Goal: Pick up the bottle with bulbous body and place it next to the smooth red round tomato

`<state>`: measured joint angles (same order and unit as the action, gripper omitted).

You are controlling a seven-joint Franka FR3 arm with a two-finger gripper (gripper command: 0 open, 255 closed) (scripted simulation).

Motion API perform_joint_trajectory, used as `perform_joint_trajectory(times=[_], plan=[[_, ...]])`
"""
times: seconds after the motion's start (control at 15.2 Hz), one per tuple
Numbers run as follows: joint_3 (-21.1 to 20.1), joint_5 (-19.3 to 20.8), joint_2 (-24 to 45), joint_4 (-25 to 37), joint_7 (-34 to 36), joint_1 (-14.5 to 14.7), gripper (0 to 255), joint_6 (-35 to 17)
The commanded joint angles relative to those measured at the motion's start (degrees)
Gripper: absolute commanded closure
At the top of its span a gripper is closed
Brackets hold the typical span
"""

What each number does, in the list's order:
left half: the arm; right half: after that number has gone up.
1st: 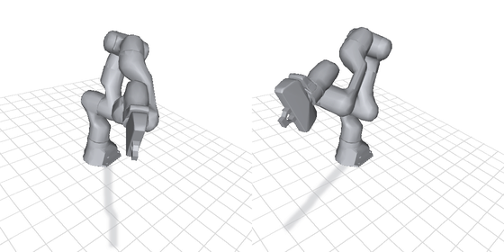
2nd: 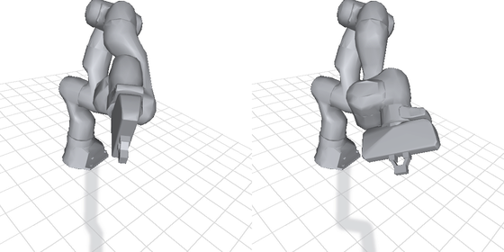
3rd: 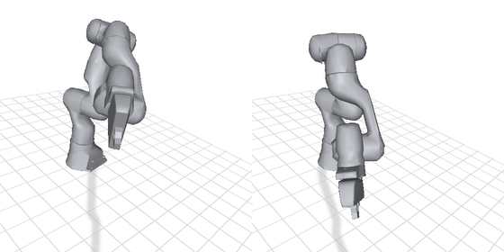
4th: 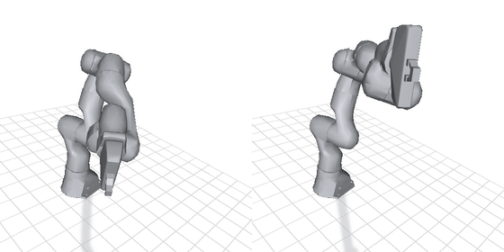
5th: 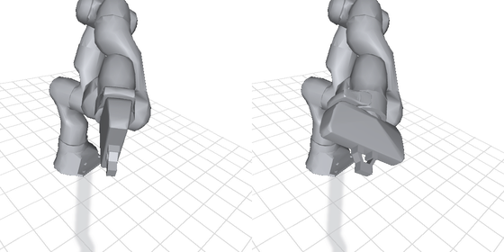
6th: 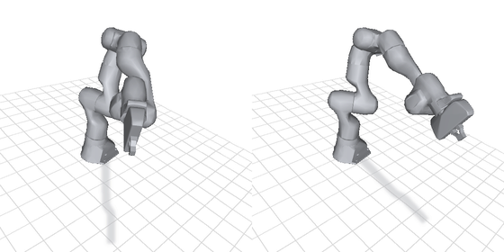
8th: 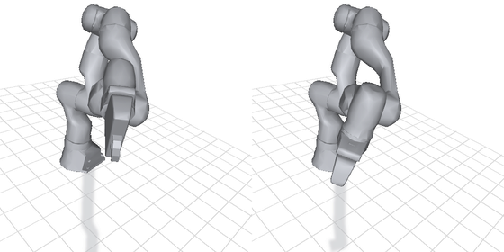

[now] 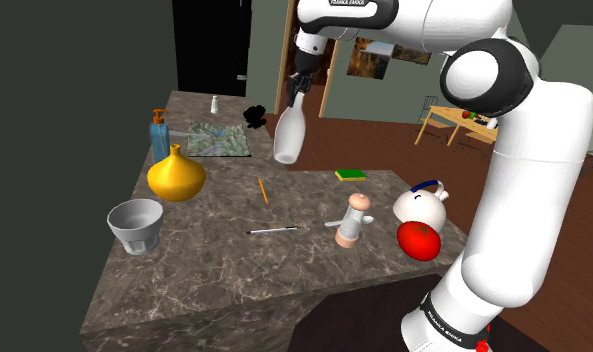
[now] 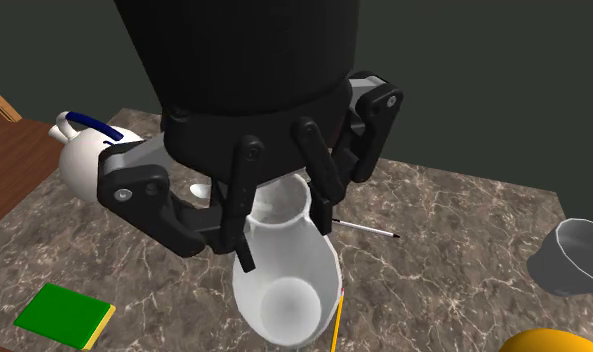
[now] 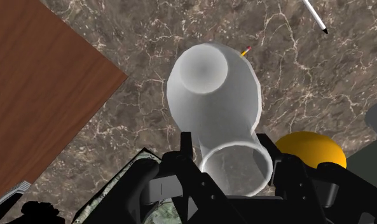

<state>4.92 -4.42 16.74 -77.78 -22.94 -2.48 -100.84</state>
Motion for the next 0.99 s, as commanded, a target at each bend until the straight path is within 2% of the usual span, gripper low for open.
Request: perform_joint_trajectory(times=[0.0,0.2,0.53,0.92], plan=[[0.0,0.0,0.2,2.1,0.1,-0.1,255,1.9],[0.0,0.0,0.9,5.1,0.2,-0.1,255,4.2],[1.3,0.4,-10.1,-7.7,-2.9,-1.7,255,2.5],[3.2,1.3,-21.2,-18.6,-6.9,-3.7,255,2.9]])
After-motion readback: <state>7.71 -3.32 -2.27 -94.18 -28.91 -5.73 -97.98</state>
